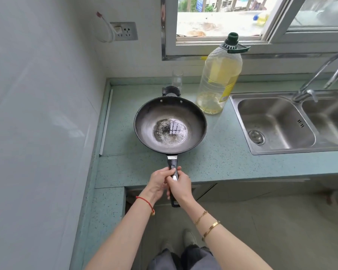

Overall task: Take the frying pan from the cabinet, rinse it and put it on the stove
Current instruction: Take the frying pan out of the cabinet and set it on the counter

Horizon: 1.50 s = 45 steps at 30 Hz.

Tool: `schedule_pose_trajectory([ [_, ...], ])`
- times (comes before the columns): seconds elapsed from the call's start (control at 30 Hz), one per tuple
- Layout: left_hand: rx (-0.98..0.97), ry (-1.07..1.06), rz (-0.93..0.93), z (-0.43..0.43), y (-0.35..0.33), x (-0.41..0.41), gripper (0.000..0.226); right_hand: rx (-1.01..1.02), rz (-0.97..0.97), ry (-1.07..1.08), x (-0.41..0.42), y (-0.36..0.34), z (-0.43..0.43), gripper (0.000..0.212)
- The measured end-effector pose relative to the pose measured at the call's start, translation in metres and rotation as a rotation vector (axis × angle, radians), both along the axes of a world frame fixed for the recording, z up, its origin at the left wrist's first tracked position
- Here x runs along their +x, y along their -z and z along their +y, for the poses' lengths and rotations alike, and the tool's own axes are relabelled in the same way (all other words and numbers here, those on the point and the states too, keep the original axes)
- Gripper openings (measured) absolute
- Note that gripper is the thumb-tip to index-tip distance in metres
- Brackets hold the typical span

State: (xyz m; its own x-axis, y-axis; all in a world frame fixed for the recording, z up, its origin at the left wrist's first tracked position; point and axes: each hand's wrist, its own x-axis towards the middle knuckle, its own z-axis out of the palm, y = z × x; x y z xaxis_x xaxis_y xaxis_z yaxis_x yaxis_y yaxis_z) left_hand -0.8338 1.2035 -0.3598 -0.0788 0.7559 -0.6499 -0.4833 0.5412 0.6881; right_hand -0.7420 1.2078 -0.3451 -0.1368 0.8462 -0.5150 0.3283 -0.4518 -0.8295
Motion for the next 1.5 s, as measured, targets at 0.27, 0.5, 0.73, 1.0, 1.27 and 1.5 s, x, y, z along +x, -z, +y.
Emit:
schedule_pose_trajectory([
  [0.27, -0.018, -0.016, 0.023, 0.001, 0.010, 0.007, 0.039, 0.019, 0.002, -0.049, 0.009, 0.003, 0.004, 0.016],
  [0.5, -0.049, -0.032, 0.012, 0.001, 0.005, 0.015, 0.033, -0.014, -0.024, -0.123, 0.014, 0.015, 0.009, 0.018],
  [0.73, -0.073, 0.005, 0.082, 0.002, 0.004, 0.013, 0.033, -0.143, 0.151, -0.204, 0.020, 0.007, 0.014, 0.025],
  [1.0, -0.118, 0.002, 0.090, 0.005, -0.007, 0.013, 0.030, -0.197, 0.209, -0.318, 0.024, 0.004, 0.018, 0.036],
  [1.27, -0.152, -0.004, 0.122, 0.006, -0.005, 0.008, 0.030, -0.221, 0.169, -0.340, 0.018, -0.002, 0.015, 0.057],
  [1.5, -0.144, 0.041, 0.150, 0.003, -0.004, 0.005, 0.032, -0.206, 0.122, -0.340, 0.017, -0.005, 0.015, 0.057],
])
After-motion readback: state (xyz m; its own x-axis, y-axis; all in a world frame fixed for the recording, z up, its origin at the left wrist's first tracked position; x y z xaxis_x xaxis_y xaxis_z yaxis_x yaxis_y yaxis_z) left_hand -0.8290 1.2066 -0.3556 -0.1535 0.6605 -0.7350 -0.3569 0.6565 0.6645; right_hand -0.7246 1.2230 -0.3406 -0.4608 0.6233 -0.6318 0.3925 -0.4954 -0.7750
